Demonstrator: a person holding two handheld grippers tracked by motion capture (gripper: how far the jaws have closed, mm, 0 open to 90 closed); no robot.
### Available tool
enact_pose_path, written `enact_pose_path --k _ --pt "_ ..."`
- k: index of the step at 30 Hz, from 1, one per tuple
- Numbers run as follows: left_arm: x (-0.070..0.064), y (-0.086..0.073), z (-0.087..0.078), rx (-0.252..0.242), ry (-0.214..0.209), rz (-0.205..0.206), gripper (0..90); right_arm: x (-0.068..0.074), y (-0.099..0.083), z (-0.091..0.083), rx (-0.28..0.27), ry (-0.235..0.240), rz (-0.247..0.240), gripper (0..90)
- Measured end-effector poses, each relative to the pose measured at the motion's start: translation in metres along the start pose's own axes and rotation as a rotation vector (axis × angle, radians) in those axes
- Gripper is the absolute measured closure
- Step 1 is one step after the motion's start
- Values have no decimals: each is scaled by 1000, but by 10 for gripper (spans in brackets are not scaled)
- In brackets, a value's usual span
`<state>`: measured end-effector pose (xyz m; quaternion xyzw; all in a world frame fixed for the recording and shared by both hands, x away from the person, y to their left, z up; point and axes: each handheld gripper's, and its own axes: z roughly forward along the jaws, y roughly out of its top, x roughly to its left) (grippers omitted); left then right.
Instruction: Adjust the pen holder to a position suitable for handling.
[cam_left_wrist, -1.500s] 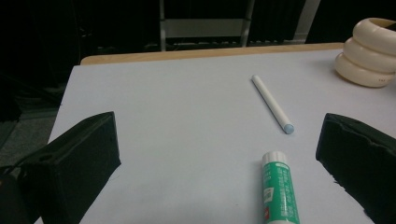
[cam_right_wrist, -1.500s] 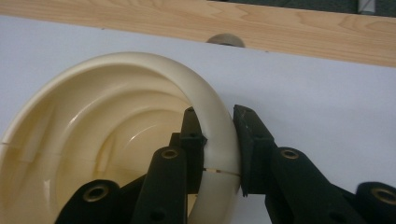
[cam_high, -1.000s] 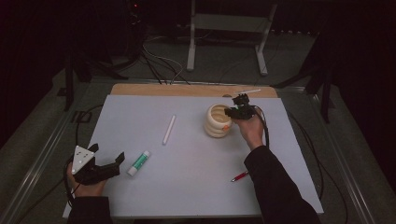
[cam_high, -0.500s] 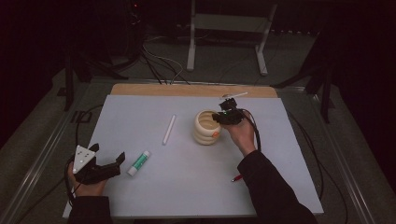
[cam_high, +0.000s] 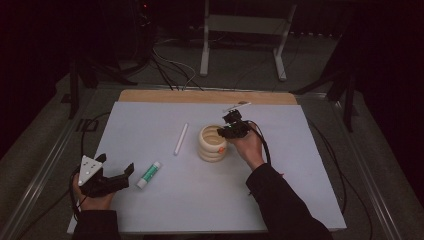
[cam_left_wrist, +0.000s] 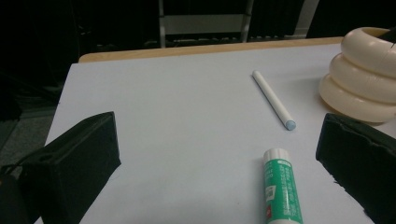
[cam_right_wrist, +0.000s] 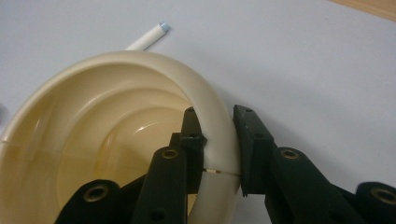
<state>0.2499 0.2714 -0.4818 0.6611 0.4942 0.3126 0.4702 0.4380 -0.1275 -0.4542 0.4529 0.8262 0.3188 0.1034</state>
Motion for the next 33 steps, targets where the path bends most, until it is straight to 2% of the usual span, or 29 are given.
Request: enact_pose_path --k 5,13,14,15,20,24,28,29,33 --pt "-1 0 1 4 -2 3 0 0 -1 2 5 -12 -1 752" --pt "-1 0 1 4 -1 3 0 -2 -1 5 -4 0 29 728" --pt "-1 0 1 5 -1 4 0 -2 -1 5 -6 5 33 693" --pt "-1 0 1 5 -1 4 0 -1 -1 6 -9 10 37 620" --pt "-1 0 1 5 -1 5 0 -1 -3 3 -42 29 31 412" --pt "-1 0 1 5 -2 6 0 -1 -2 -4 -99 48 38 211" --pt "-1 0 2 5 0 6 0 -3 -2 -11 -152 40 33 34" --pt "-1 0 2 5 0 7 0 -4 -3 -13 -166 50 26 3" --pt "-2 0 2 3 0 7 0 -6 -3 -23 -236 57 7 0"
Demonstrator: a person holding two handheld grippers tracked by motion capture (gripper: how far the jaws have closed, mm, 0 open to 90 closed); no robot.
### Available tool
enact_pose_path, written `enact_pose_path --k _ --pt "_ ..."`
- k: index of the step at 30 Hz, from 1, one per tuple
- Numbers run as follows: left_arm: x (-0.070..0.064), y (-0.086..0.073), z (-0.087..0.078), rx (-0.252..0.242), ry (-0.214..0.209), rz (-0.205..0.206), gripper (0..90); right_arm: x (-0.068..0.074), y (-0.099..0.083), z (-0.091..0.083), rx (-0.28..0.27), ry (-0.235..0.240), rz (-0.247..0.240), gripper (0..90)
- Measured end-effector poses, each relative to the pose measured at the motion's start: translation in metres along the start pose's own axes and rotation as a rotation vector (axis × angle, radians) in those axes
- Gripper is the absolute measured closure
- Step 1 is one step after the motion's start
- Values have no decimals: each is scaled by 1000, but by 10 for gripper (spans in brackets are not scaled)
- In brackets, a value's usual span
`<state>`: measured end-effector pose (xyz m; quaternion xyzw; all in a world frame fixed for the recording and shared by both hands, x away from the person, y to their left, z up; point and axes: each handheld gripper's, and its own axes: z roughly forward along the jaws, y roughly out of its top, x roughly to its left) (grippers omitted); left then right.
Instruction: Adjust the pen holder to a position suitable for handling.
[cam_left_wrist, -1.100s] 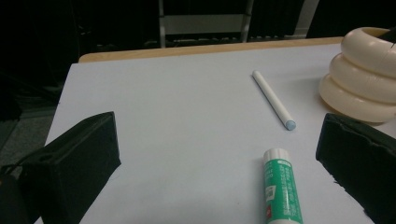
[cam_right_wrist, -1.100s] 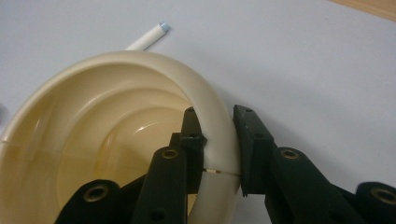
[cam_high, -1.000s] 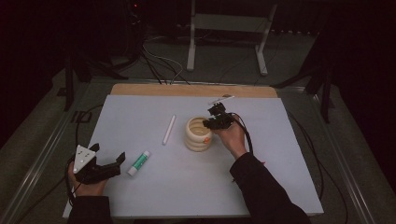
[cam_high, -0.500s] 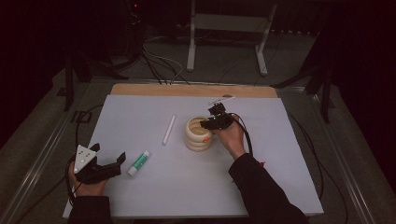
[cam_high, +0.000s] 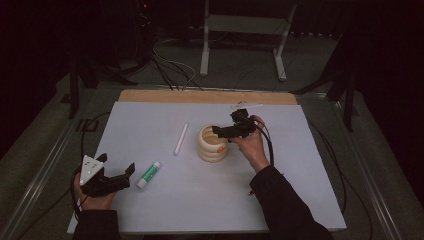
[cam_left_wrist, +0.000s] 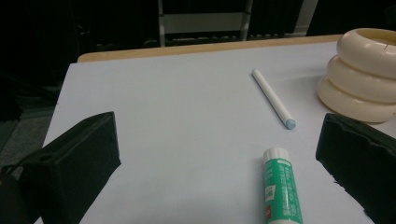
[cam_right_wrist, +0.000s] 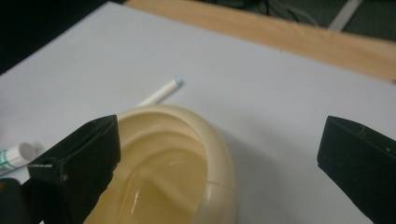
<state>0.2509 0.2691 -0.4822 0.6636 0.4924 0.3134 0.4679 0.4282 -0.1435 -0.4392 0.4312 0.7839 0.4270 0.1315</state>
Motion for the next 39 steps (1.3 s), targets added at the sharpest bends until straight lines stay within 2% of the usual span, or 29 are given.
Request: enact_pose_path --k 7,10,14,18,30,39 --pt "0 0 0 2 1 3 0 2 2 -13 -60 17 -53 0" --pt "0 0 0 3 1 5 0 2 1 -16 -63 11 -69 0" --pt "0 0 1 6 -2 6 0 -6 -2 -27 -81 9 -85 0" --pt "-1 0 1 5 -2 9 0 -12 -5 -34 -81 26 -76 0" --pt "-2 0 2 10 -2 9 0 -18 -14 -55 -90 0 -115 0" --pt "-2 -1 3 11 -2 7 0 -20 -25 -66 -70 -21 -147 0"
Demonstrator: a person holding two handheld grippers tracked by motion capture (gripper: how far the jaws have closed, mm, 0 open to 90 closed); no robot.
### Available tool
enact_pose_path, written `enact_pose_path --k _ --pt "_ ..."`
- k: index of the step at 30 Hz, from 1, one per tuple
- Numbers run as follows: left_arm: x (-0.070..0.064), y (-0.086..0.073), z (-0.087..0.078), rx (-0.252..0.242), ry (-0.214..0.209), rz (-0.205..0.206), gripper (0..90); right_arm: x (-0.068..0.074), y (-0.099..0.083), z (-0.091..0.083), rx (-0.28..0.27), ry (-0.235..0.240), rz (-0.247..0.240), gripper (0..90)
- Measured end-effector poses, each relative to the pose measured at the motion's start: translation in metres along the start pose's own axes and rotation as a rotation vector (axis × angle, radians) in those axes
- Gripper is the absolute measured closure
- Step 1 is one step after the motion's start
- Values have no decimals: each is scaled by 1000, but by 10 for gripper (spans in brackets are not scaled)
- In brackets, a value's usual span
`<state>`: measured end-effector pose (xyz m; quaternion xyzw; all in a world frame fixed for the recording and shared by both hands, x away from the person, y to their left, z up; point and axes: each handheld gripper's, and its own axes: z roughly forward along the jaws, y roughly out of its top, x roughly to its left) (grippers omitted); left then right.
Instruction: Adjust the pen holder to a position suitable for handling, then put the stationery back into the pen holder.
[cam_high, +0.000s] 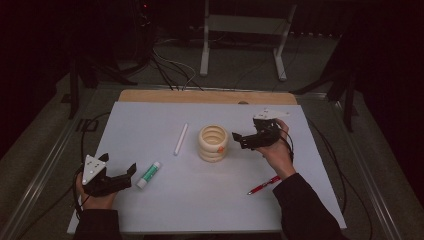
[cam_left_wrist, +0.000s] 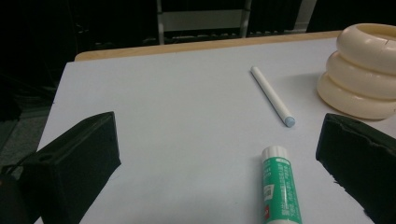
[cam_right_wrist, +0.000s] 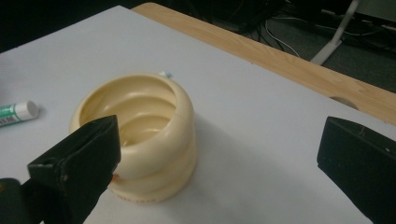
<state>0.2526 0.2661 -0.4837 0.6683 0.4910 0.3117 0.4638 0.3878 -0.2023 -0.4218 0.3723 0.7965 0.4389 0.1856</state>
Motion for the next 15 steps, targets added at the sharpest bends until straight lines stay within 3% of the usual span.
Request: enact_pose_path --k 15 --pt "0 0 1 1 -2 1 0 -3 -10 -10 11 -1 -5 0"
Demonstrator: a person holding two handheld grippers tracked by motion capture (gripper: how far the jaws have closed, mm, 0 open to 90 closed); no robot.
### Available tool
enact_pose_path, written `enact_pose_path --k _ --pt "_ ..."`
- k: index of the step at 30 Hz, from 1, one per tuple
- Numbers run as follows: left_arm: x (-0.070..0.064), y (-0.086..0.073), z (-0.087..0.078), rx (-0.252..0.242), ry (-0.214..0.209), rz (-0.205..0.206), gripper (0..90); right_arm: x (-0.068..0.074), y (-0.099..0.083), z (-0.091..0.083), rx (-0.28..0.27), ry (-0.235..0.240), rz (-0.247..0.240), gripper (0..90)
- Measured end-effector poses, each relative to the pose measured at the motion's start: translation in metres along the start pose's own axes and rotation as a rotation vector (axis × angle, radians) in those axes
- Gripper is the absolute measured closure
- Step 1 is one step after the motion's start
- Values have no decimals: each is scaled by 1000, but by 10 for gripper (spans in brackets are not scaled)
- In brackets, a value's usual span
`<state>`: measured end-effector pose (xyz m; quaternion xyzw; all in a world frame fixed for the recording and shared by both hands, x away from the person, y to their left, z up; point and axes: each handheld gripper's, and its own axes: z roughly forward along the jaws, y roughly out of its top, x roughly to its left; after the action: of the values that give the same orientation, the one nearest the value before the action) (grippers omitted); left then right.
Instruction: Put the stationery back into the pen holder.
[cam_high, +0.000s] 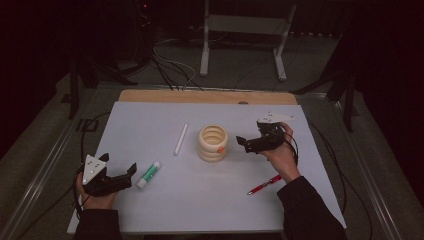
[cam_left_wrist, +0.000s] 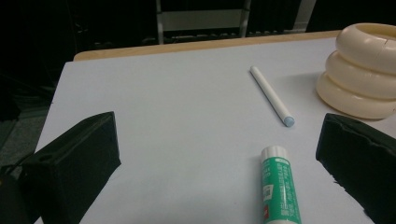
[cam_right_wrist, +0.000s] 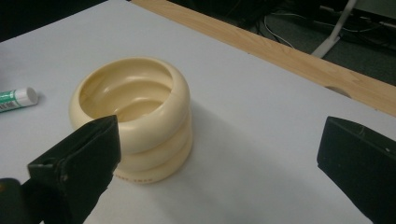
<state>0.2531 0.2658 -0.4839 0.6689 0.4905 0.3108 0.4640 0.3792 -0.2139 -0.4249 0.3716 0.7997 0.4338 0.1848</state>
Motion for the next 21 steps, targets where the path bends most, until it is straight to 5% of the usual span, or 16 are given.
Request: enact_pose_path --k 21 --pt "-2 1 2 6 -8 8 0 -4 -16 -16 10 5 5 0"
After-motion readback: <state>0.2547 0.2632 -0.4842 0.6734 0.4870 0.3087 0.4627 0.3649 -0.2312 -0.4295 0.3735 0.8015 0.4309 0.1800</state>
